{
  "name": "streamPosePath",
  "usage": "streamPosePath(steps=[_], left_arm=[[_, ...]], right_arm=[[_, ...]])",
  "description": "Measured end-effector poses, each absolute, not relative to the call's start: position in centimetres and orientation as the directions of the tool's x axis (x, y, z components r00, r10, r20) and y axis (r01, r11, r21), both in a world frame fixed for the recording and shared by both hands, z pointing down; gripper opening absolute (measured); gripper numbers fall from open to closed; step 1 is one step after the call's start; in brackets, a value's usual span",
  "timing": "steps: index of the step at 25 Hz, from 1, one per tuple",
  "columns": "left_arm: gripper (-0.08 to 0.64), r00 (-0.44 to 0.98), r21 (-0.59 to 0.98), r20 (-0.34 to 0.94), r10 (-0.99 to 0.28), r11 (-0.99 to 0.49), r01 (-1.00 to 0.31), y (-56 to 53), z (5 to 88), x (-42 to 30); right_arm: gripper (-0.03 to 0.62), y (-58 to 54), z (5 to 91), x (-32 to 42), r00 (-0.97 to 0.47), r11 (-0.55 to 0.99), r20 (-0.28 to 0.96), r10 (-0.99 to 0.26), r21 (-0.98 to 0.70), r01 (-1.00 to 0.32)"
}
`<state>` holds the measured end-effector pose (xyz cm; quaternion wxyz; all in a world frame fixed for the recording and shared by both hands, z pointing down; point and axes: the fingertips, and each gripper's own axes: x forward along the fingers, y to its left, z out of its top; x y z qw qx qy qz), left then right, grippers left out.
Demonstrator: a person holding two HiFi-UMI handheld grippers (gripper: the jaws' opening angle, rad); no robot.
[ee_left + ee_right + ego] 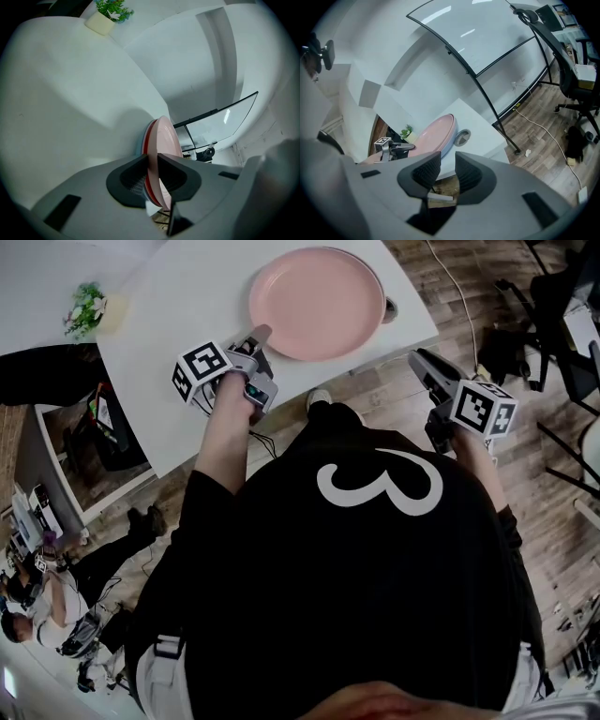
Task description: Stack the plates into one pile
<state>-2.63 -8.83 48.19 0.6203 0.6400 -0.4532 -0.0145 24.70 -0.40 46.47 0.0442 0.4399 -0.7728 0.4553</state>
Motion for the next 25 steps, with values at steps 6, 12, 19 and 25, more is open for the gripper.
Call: streamPosePath(steps=[6,12,19,25], left_arm=[[0.071,0.593,0.804,0.541,-0.597,0.159,-0.573,-8.8,48.1,-2.6],[0.112,0.605,0.810,0.505,-0.615,0.096,-0.579,-8.8,47.5,-2.4],[0.183,0.577,0.808,0.482,-0.659,0.079,-0.584,-7.8,47.8,-4.2],[0.193,0.603,0.768,0.453,-0.657,-0.056,-0.638,-5.9,46.4,-3.9]], right_arm=[[0.107,-0.3,46.7,23.8,-0.621,0.205,0.475,-0.623,-0.667,-0.716],[0.107,-0.1,47.5,23.0,-0.631,0.211,0.483,-0.607,-0.667,-0.714],[0.107,0.8,49.3,22.0,-0.648,0.201,0.506,-0.569,-0.679,-0.706],[0.107,1.1,49.5,20.6,-0.672,0.228,0.500,-0.546,-0.683,-0.694]])
